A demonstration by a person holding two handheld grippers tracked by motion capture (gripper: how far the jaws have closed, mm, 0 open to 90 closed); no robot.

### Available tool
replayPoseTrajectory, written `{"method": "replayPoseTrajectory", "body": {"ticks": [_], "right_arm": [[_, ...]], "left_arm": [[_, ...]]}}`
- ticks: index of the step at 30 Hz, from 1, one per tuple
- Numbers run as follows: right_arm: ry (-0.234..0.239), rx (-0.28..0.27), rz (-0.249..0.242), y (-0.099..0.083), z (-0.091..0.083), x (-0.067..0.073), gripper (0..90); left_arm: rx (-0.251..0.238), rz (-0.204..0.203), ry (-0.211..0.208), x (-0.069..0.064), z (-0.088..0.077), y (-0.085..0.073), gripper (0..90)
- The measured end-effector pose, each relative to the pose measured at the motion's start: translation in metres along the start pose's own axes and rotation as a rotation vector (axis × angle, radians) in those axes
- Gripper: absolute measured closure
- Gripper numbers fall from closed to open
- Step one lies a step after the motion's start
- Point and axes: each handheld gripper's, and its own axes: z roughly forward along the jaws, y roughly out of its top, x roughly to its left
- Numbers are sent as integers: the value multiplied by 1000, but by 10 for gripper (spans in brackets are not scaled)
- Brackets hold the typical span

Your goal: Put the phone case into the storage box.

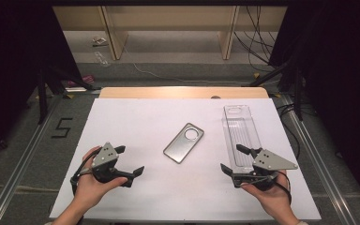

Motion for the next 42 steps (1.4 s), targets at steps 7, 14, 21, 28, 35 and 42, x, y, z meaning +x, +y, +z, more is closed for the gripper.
{"method": "replayPoseTrajectory", "body": {"ticks": [7, 14, 21, 28, 35, 42], "right_arm": [[-4, 9, 3, -1, 1, 0, 164], [-7, 10, -3, 1, 2, 2, 164], [-5, 12, -11, 6, 12, 6, 198], [43, 58, -29, 15, 34, 14, 474], [104, 157, -80, 19, 71, 25, 714], [159, 243, -74, 22, 109, 34, 875]], "left_arm": [[-2, 0, -2, 1, -1, 0, 0], [-3, 0, 2, 1, -1, 0, 0], [-5, -2, 5, 1, 0, 0, 0], [-2, -1, 8, 1, 1, 0, 2], [1, 3, 12, 1, 2, 0, 9], [-1, 3, 9, 1, 2, 0, 12]]}}
